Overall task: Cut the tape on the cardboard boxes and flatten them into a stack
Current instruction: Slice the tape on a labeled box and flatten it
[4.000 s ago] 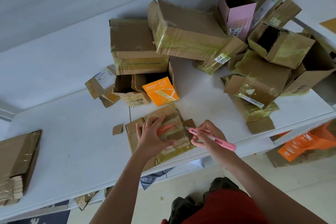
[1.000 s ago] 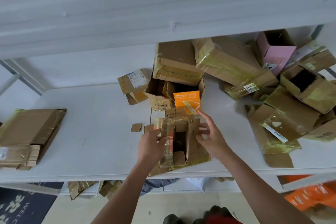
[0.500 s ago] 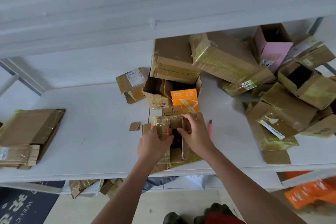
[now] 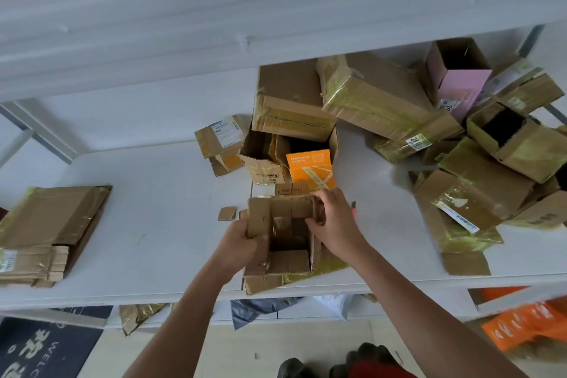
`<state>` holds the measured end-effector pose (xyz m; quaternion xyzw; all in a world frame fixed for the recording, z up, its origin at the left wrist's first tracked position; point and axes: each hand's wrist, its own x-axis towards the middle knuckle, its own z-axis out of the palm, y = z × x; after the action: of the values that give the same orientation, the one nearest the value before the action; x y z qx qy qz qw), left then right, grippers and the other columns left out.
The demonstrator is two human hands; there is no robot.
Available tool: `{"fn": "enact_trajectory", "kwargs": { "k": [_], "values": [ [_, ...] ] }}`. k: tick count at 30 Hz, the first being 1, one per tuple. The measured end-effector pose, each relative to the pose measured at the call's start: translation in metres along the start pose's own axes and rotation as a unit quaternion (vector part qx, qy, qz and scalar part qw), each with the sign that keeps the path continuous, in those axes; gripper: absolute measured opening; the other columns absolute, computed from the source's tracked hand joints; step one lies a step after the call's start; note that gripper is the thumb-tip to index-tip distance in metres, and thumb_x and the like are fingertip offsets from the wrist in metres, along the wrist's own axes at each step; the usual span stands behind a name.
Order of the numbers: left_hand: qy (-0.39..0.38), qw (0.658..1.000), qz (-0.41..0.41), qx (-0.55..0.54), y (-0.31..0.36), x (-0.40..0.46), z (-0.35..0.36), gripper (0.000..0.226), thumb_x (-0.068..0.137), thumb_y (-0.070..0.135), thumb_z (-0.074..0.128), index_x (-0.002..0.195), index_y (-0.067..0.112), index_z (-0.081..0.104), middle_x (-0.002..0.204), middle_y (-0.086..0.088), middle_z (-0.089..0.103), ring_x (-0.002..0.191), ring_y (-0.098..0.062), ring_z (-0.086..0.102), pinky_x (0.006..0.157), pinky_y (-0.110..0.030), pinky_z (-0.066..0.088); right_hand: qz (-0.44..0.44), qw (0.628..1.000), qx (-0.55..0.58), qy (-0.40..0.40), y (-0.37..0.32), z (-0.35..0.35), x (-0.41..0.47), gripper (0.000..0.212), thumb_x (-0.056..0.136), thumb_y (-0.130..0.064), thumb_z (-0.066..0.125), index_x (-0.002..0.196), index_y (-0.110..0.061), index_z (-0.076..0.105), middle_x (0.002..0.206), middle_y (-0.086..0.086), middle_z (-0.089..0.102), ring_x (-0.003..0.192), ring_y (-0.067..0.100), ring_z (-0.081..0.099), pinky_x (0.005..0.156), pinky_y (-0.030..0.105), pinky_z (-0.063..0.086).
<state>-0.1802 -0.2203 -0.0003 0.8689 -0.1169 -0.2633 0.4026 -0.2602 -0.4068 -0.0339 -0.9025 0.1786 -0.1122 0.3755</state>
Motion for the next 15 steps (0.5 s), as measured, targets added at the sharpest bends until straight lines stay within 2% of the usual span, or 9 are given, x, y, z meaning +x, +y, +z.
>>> {"fn": "enact_trajectory", "kwargs": {
  "k": [2, 4, 6, 7, 8, 11, 13, 15],
  "values": [
    [0.024, 0.999, 0.007, -0.033, -0.004, 0.0, -0.004, 0.011, 0.087, -0.005, 0.061, 0.082, 0.003, 0.067, 0.075, -0.011, 0.066, 0.073, -0.023, 0.063, 0.064, -0.034, 0.053, -0.021, 1.0, -0.012, 0.01, -0.003, 0.003, -0.001, 0.06, 0.086, -0.017, 0.075, 0.138, -0.017, 0.045, 0.134, 0.01, 0.043, 0.112, 0.018, 0.056, 0.069, -0.005, 0.033],
    [0.023, 0.997, 0.014, -0.077, -0.003, -0.001, -0.007, 0.007, 0.085, -0.004, 0.069, 0.085, 0.002, 0.072, 0.08, -0.013, 0.073, 0.075, -0.024, 0.069, 0.071, -0.039, 0.057, -0.054, 0.996, -0.057, 0.035, -0.004, 0.006, 0.0, 0.065, 0.082, -0.025, 0.079, 0.137, -0.021, 0.044, 0.134, 0.011, 0.042, 0.106, 0.019, 0.061, 0.076, 0.002, 0.04],
    [0.001, 0.995, 0.032, -0.093, 0.003, -0.003, -0.012, 0.011, 0.084, -0.003, 0.072, 0.087, 0.007, 0.075, 0.084, -0.009, 0.076, 0.08, -0.021, 0.071, 0.074, -0.035, 0.06, -0.054, 0.987, -0.138, 0.062, -0.005, 0.009, 0.0, 0.069, 0.078, -0.039, 0.081, 0.131, -0.027, 0.04, 0.132, 0.011, 0.042, 0.103, 0.02, 0.063, 0.081, 0.028, 0.057],
    [-0.014, 0.995, 0.045, -0.09, 0.007, -0.004, -0.015, 0.014, 0.083, -0.004, 0.072, 0.089, 0.009, 0.075, 0.084, -0.008, 0.076, 0.08, -0.019, 0.071, 0.074, -0.031, 0.059, -0.04, 0.98, -0.177, 0.076, -0.007, 0.01, -0.001, 0.07, 0.075, -0.044, 0.081, 0.127, -0.027, 0.038, 0.13, 0.011, 0.042, 0.1, 0.022, 0.063, 0.08, 0.04, 0.06],
    [-0.026, 0.995, 0.055, -0.077, 0.01, -0.004, -0.018, 0.017, 0.083, -0.004, 0.072, 0.09, 0.011, 0.075, 0.085, -0.007, 0.077, 0.081, -0.016, 0.072, 0.074, -0.028, 0.059, -0.03, 0.974, -0.205, 0.092, -0.009, 0.011, -0.001, 0.072, 0.073, -0.047, 0.082, 0.123, -0.025, 0.036, 0.126, 0.011, 0.044, 0.096, 0.023, 0.064, 0.075, 0.045, 0.06],
    [-0.046, 0.995, 0.078, -0.031, 0.02, -0.006, -0.024, 0.024, 0.083, -0.004, 0.072, 0.092, 0.019, 0.075, 0.084, 0.003, 0.077, 0.081, -0.008, 0.073, 0.075, -0.022, 0.057, -0.032, 0.961, -0.242, 0.13, -0.011, 0.011, -0.004, 0.071, 0.067, -0.05, 0.085, 0.111, -0.016, 0.042, 0.111, 0.011, 0.054, 0.083, 0.024, 0.066, 0.063, 0.043, 0.061],
    [-0.039, 0.995, 0.088, -0.02, 0.026, -0.008, -0.024, 0.026, 0.084, -0.005, 0.071, 0.088, 0.021, 0.072, 0.074, 0.011, 0.075, 0.068, 0.0, 0.07, 0.064, -0.015, 0.052, -0.045, 0.957, -0.247, 0.149, -0.01, 0.01, -0.007, 0.069, 0.067, -0.054, 0.083, 0.108, -0.014, 0.045, 0.104, 0.01, 0.057, 0.076, 0.023, 0.066, 0.06, 0.043, 0.06],
    [-0.024, 0.995, 0.096, -0.018, 0.027, -0.006, -0.025, 0.027, 0.084, -0.006, 0.069, 0.075, 0.02, 0.067, 0.057, 0.016, 0.066, 0.051, 0.004, 0.059, 0.055, -0.012, 0.043, -0.083, 0.954, -0.24, 0.157, -0.009, 0.008, -0.011, 0.06, 0.077, -0.06, 0.071, 0.11, -0.017, 0.045, 0.1, 0.008, 0.06, 0.073, 0.023, 0.067, 0.062, 0.048, 0.06]
  ]
}}
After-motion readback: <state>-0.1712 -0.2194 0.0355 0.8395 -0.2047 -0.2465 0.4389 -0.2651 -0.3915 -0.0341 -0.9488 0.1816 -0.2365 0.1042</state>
